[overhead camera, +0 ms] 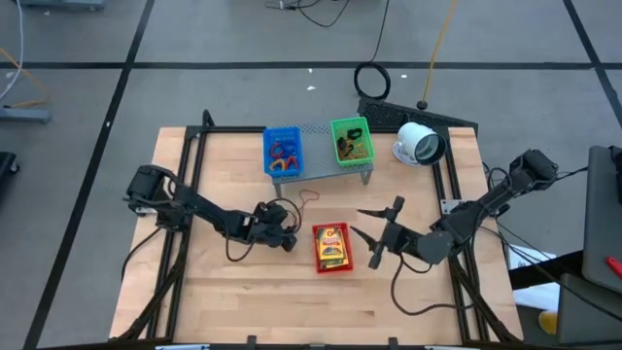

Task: Pick & Place Office Desk Supplies
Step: Put the red rubber band into the green bin on the shelf

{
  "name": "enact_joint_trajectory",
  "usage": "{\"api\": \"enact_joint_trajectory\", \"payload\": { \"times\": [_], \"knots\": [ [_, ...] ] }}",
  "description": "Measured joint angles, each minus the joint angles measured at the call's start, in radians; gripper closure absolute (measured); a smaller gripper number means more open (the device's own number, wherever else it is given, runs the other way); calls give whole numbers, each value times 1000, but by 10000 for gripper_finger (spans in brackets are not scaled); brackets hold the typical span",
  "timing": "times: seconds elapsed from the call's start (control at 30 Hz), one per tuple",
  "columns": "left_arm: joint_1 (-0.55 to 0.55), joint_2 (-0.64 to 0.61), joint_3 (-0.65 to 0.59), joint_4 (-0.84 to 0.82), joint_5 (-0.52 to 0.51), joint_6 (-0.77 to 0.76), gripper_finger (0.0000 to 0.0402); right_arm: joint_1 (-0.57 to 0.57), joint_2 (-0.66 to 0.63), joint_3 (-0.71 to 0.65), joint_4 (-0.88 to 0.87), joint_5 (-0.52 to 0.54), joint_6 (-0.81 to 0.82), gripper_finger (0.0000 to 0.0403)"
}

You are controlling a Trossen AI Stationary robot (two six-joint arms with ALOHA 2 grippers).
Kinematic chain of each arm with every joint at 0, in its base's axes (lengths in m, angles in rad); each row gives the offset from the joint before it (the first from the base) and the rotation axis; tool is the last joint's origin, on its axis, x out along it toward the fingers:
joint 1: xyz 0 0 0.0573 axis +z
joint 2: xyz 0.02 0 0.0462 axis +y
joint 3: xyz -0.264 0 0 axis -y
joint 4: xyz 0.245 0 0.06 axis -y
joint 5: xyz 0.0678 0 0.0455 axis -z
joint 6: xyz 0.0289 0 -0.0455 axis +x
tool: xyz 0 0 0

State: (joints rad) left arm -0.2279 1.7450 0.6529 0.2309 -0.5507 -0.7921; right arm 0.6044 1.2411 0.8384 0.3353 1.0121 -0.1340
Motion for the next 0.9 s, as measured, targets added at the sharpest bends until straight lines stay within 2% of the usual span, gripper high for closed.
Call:
{"api": "enact_joint_trajectory", "payload": {
  "times": [0.23,0.47,0.57,0.7,0.9],
  "knots": [
    [-3,114,49,37,-32,-15,144,-1,-8,-4,20,17,-19,209],
    [-1,171,129,25,-35,21,145,-1,-8,-4,71,17,-90,211],
    [0,183,150,-4,-35,31,161,0,-8,-4,57,13,-80,215],
    [1,185,163,-50,-37,33,225,7,-7,-4,29,13,-60,219],
    [-4,185,164,-68,-5,26,379,16,-7,-4,31,16,-54,226]
  ]
}}
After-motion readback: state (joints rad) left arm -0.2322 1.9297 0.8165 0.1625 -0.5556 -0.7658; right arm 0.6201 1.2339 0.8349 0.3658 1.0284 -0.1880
